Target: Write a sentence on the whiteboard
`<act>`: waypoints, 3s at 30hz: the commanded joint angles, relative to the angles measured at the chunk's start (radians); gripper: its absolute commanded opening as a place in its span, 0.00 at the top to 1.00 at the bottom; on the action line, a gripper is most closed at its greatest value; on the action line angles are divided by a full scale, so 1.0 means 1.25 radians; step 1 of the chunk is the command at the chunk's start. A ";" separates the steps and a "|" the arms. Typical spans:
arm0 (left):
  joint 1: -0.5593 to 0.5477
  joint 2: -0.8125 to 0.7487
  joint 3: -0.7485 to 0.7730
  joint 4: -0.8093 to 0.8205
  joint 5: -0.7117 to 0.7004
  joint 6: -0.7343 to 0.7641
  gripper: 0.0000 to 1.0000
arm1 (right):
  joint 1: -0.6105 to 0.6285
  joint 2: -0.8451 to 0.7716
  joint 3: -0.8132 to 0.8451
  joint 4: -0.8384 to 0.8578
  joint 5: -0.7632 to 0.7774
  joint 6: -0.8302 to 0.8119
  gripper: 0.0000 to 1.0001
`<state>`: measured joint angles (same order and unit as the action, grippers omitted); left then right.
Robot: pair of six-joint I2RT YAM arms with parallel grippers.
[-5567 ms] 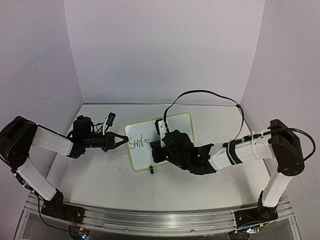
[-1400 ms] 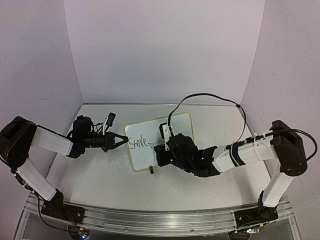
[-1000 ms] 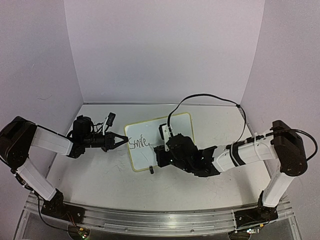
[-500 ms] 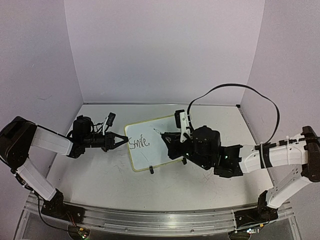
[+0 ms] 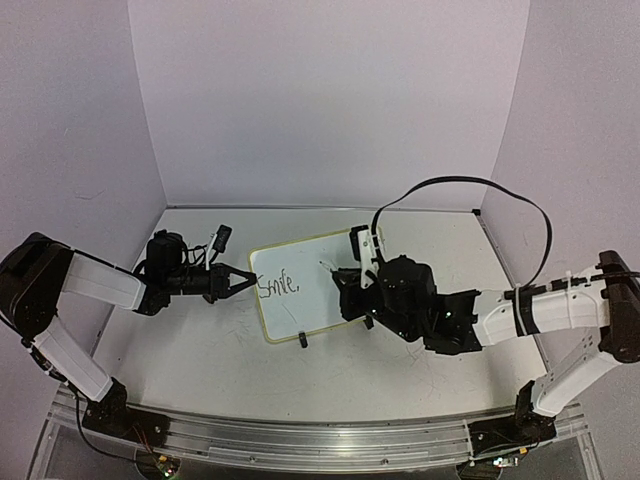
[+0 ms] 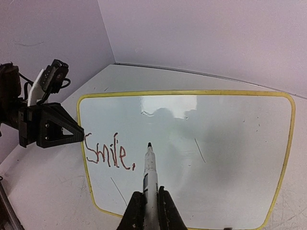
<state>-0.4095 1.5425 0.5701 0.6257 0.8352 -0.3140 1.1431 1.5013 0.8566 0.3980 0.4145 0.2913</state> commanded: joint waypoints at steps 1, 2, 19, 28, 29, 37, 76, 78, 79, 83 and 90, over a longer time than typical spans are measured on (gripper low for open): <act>-0.005 -0.012 0.020 -0.058 0.002 0.016 1.00 | -0.003 0.012 0.019 -0.005 0.000 -0.010 1.00; -0.005 -0.013 0.020 -0.059 0.000 0.018 1.00 | -0.003 0.015 0.020 -0.008 -0.009 -0.010 1.00; -0.005 -0.010 0.034 -0.085 -0.012 0.024 1.00 | -0.002 0.100 0.076 -0.010 -0.085 -0.027 1.00; -0.005 -0.011 0.035 -0.088 -0.018 0.025 1.00 | -0.008 0.113 0.081 -0.008 -0.081 -0.017 1.00; -0.005 -0.010 0.036 -0.088 -0.017 0.025 1.00 | -0.013 0.111 0.078 -0.008 -0.076 -0.014 1.00; -0.005 -0.009 0.038 -0.089 -0.015 0.025 1.00 | -0.033 0.106 0.068 0.000 -0.105 -0.019 1.00; -0.005 -0.019 0.030 -0.099 -0.020 0.036 1.00 | -0.038 0.179 0.102 0.067 -0.045 -0.005 1.00; -0.006 -0.018 0.031 -0.099 -0.019 0.036 1.00 | -0.039 0.183 0.104 0.065 -0.043 -0.003 1.00; -0.005 -0.017 0.031 -0.100 -0.018 0.036 1.00 | -0.039 0.183 0.103 0.065 -0.042 0.000 1.00; -0.006 -0.015 0.031 -0.100 -0.018 0.038 1.00 | -0.039 0.185 0.103 0.060 -0.039 0.006 1.00; -0.005 -0.016 0.032 -0.100 -0.016 0.038 1.00 | -0.040 0.198 0.113 0.053 -0.038 0.007 1.00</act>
<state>-0.4099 1.5356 0.5961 0.5571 0.8333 -0.2863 1.0981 1.7241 0.9452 0.4480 0.3471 0.2906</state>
